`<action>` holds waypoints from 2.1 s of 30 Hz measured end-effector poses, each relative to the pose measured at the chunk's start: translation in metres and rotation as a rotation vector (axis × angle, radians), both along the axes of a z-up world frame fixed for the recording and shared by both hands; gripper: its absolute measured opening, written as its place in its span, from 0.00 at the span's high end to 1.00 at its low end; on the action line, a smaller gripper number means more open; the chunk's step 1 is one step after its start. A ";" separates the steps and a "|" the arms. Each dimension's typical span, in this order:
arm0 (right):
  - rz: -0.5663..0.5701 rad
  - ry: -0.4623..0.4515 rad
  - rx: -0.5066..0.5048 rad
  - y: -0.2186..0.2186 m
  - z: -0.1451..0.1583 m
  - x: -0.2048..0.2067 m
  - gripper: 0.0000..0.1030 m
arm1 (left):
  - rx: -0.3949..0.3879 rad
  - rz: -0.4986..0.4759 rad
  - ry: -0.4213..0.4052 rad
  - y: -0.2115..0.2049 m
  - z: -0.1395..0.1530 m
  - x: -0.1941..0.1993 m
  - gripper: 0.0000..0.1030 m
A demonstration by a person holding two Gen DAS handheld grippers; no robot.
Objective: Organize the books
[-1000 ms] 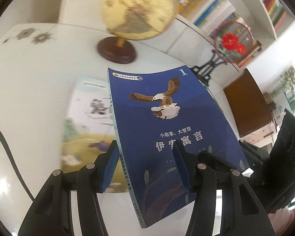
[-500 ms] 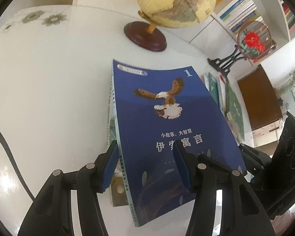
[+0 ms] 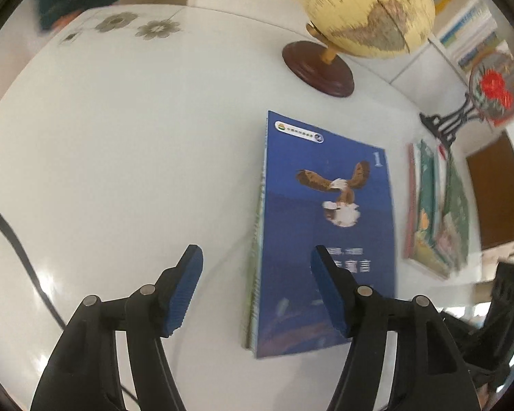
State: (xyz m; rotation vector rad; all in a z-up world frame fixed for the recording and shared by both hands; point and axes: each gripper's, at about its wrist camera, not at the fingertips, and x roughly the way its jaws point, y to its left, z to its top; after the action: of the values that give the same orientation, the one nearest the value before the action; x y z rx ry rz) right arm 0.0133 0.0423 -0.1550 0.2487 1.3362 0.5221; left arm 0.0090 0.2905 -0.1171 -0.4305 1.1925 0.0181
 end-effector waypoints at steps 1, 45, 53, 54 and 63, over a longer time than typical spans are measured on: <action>-0.012 0.007 0.000 -0.006 0.002 -0.001 0.48 | -0.028 0.025 -0.013 -0.003 0.007 -0.007 0.38; -0.259 -0.011 -0.013 -0.256 -0.028 0.035 0.44 | 0.074 -0.322 0.015 -0.273 0.011 0.088 0.19; -0.262 -0.187 -0.072 -0.266 -0.015 0.037 0.44 | 0.037 -0.378 -0.081 -0.285 0.014 0.112 0.19; -0.263 -0.216 -0.082 -0.267 -0.010 0.035 0.44 | 0.036 -0.388 -0.085 -0.288 0.014 0.115 0.19; -0.345 -0.369 -0.164 -0.278 -0.004 0.045 0.39 | -0.071 -0.584 -0.123 -0.350 0.002 0.157 0.19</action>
State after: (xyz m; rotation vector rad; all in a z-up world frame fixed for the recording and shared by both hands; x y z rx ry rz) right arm 0.0583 -0.2355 -0.1588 0.2283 0.9443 0.1544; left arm 0.1664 -0.0595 -0.1153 -0.1300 1.1620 -0.5477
